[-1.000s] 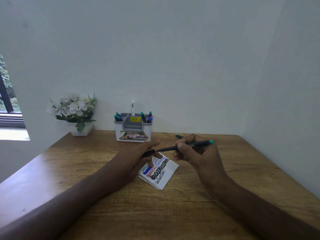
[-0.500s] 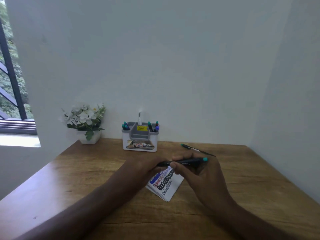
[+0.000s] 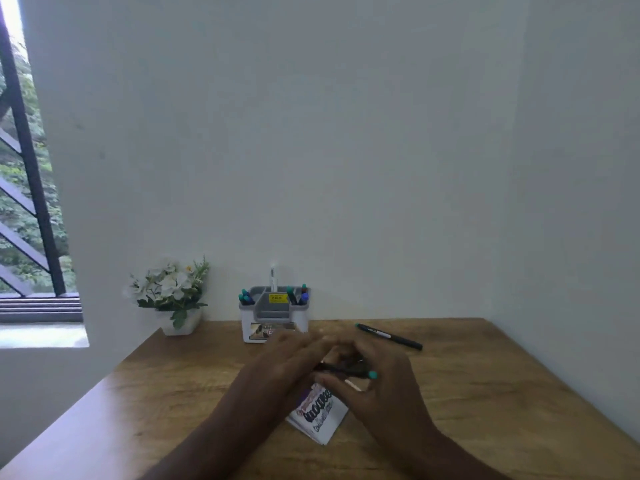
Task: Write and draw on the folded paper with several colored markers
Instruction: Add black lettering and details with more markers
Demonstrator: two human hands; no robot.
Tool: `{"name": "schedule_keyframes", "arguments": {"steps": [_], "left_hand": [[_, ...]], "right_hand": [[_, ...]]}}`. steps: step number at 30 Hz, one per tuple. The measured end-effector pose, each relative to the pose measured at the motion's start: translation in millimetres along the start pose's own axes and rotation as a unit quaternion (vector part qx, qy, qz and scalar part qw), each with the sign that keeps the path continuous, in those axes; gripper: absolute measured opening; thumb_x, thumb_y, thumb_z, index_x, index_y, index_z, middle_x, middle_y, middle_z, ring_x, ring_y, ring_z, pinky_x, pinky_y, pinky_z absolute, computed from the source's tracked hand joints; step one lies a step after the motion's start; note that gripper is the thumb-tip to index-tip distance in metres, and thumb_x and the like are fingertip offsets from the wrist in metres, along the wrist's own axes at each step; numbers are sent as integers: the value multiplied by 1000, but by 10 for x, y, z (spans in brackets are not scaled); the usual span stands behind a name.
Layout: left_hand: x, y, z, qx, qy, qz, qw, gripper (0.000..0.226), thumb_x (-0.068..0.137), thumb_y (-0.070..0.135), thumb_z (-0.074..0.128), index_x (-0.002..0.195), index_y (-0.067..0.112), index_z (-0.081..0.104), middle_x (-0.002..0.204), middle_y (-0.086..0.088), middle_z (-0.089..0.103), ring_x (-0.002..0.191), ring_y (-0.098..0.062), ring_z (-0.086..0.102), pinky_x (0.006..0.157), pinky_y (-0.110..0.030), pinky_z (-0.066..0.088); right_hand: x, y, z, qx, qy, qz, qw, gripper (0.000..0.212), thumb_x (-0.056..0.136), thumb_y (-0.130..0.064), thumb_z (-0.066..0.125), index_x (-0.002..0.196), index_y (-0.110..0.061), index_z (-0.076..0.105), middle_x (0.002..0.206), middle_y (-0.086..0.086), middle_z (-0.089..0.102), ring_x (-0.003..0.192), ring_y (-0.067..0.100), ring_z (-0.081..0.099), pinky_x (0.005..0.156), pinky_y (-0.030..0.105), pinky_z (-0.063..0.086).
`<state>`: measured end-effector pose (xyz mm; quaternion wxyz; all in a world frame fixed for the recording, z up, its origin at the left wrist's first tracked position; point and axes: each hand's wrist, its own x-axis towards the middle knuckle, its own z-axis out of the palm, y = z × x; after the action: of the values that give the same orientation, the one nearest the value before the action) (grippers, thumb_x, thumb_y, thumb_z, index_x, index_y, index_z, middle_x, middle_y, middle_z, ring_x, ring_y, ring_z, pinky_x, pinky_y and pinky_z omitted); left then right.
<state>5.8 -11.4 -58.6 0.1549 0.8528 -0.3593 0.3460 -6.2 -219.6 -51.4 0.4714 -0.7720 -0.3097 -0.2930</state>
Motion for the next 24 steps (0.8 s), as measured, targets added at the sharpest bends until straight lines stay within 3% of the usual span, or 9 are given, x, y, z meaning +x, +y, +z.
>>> {"name": "schedule_keyframes", "arguments": {"steps": [3, 5, 7, 11, 13, 15, 18, 21, 24], "left_hand": [[-45, -158, 24, -26, 48, -116, 992, 37, 94, 29, 73, 130, 39, 70, 112, 14, 53, 97, 3, 53, 78, -10, 47], [-65, -345, 17, -44, 74, -201, 976, 20, 95, 34, 71, 113, 35, 77, 97, 21, 56, 86, 2, 57, 69, -12, 45], [107, -503, -238, -15, 126, -238, 963, 15, 94, 40, 70, 102, 30, 77, 90, 22, 67, 81, 4, 66, 66, -19, 53], [503, -810, -445, -25, 217, -274, 937, 20, 92, 17, 77, 111, 20, 71, 84, 24, 68, 76, 15, 68, 68, -6, 53], [711, -993, -460, 23, 205, -289, 935, 16, 93, 16, 76, 108, 15, 72, 83, 17, 72, 79, 8, 69, 73, -13, 52], [835, -1197, -447, 87, 156, -310, 934, 11, 95, 21, 73, 103, 14, 75, 90, 6, 77, 87, -10, 73, 77, -26, 55], [891, -1337, -316, 153, 53, -396, 904, 24, 101, 34, 63, 102, 13, 74, 86, -2, 70, 87, -25, 70, 68, -34, 54], [851, -1415, -244, 200, 1, -443, 874, 39, 103, 47, 53, 100, 12, 69, 81, -2, 62, 83, -28, 66, 63, -34, 49], [759, -1478, -258, 191, 17, -450, 872, 50, 100, 60, 48, 95, 15, 71, 84, -4, 69, 78, -25, 65, 68, -34, 55]], "right_hand": [[4, 145, -56, -89, -72, -26, 993, 67, 73, -63, 84, 129, -41, 56, 104, -25, 70, 96, -6, 67, 78, 12, 54], [25, 277, -47, -120, -86, -16, 989, 66, 72, -62, 83, 129, -46, 53, 99, -26, 67, 94, -3, 66, 76, 10, 52], [100, 310, -98, -95, -69, 20, 993, 58, 73, -63, 80, 123, -50, 53, 96, -28, 65, 96, -3, 64, 75, 10, 52], [78, 452, -144, -78, -59, 92, 991, 51, 75, -59, 78, 120, -44, 58, 95, -20, 70, 97, -5, 63, 79, 10, 50], [84, 488, -181, -84, -51, 110, 989, 44, 78, -53, 78, 116, -42, 59, 94, -18, 71, 96, -5, 64, 78, 10, 49], [109, 490, -174, -89, -41, 114, 989, 38, 79, -48, 78, 111, -42, 58, 91, -17, 71, 94, -5, 64, 75, 8, 47], [142, 612, -245, -132, -11, 99, 986, 33, 80, -45, 78, 107, -41, 58, 91, -22, 66, 93, -4, 62, 78, 8, 46], [147, 757, -322, -187, 17, 106, 976, 33, 79, -40, 75, 110, -39, 64, 113, -20, 59, 108, 3, 60, 93, 27, 51], [143, 816, -344, -301, -27, 185, 935, 39, 85, -49, 67, 123, -39, 63, 148, -3, 44, 139, 18, 44, 114, 39, 42]]}}
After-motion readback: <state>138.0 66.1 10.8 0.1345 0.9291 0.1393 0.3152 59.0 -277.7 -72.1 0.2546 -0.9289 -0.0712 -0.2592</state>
